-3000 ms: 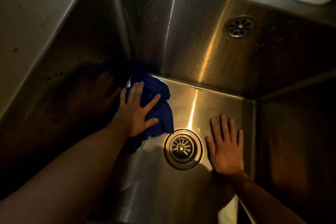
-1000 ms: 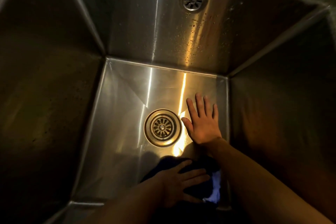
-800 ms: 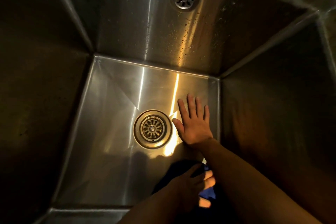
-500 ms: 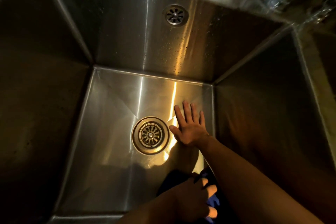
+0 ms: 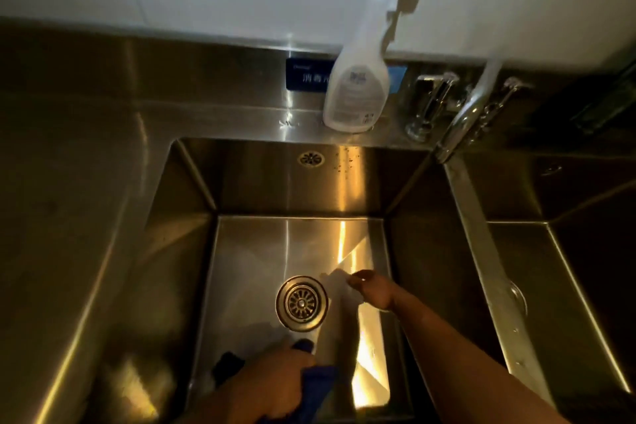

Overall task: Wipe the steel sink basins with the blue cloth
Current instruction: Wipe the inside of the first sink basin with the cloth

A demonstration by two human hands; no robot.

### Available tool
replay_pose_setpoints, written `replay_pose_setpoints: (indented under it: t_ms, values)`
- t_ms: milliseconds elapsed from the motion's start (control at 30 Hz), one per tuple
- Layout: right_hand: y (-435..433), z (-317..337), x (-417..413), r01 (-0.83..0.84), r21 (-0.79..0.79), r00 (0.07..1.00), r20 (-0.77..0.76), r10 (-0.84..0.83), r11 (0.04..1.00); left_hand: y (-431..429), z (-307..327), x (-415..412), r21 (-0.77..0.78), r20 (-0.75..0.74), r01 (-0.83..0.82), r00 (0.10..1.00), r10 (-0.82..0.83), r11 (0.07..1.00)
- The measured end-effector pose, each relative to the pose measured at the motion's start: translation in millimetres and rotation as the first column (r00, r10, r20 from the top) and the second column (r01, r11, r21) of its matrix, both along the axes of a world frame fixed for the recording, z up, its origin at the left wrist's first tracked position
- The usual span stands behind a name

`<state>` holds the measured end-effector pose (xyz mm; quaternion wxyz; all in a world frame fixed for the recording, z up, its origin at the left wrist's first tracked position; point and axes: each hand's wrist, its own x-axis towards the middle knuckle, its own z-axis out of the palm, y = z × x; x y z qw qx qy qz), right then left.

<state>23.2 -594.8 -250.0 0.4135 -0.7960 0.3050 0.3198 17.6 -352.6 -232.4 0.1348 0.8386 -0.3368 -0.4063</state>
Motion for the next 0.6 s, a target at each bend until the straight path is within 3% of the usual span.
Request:
replay_pose_setpoints:
  t_ms: [33, 133, 200, 233, 300, 333, 367, 400, 467, 500, 567, 600]
  values:
    - [6.6, 11.8, -4.8, 0.075, 0.031, 0.997, -0.008, -0.075, 0.997, 11.7, 7.7, 3.9, 0.005, -0.039, -0.063, 0.997, 0.063, 0.998]
    - [37.8, 48.7, -20.6, 0.307, 0.174, 0.947, -0.155, -0.282, 0.936, 34.2, 31.3, 20.9, -0.086, 0.083, -0.263, 0.959, 0.27, 0.961]
    - [63.7, 66.6, -31.1, 0.471, 0.357, 0.878, -0.279, -0.389, 0.807, 34.7, 47.8, 27.2, -0.188, 0.124, -0.377, 0.907, 0.402, 0.907]
    - [75.7, 71.2, -35.0, 0.556, 0.488, 0.831, -0.352, -0.431, 0.673, 30.2, 58.2, 26.6, -0.23, 0.133, -0.406, 0.887, 0.442, 0.885]
    - [97.6, 75.2, -37.0, 0.634, 0.715, 0.752, -0.481, -0.452, 0.294, 11.8, 69.5, 24.2, -0.34, 0.153, -0.426, 0.855, 0.496, 0.838]
    - [105.7, 78.2, -36.0, 0.635, 0.763, 0.708, -0.514, -0.483, 0.118, -1.8, 72.3, 20.7, -0.387, 0.086, -0.45, 0.851, 0.518, 0.805]
    - [109.8, 80.4, -33.6, 0.627, 0.779, 0.647, -0.529, -0.549, -0.012, -13.8, 76.1, 15.3, -0.424, -0.044, -0.495, 0.848, 0.528, 0.758]
    - [110.2, 79.1, -30.3, 0.611, 0.79, 0.598, -0.5, -0.627, -0.047, -22.7, 74.8, 10.5, -0.465, -0.165, -0.554, 0.821, 0.547, 0.691]
    - [103.5, 70.2, -25.4, 0.611, 0.784, 0.595, -0.358, -0.72, 0.115, -27.1, 62.5, 9.3, -0.444, -0.398, -0.676, 0.737, 0.546, 0.588]
    - [98.0, 64.7, -24.3, 0.617, 0.758, 0.617, -0.299, -0.728, 0.212, -25.6, 53.8, 11.5, -0.427, -0.493, -0.695, 0.715, 0.496, 0.578]
    - [86.8, 50.9, -22.4, 0.603, 0.705, 0.671, -0.195, -0.715, 0.374, -19.3, 37.3, 16.6, -0.434, -0.56, -0.671, 0.724, 0.404, 0.601]
    - [82.2, 42.5, -20.0, 0.581, 0.68, 0.696, -0.132, -0.705, 0.446, -18.5, 29.9, 20.1, -0.448, -0.514, -0.652, 0.747, 0.421, 0.611]
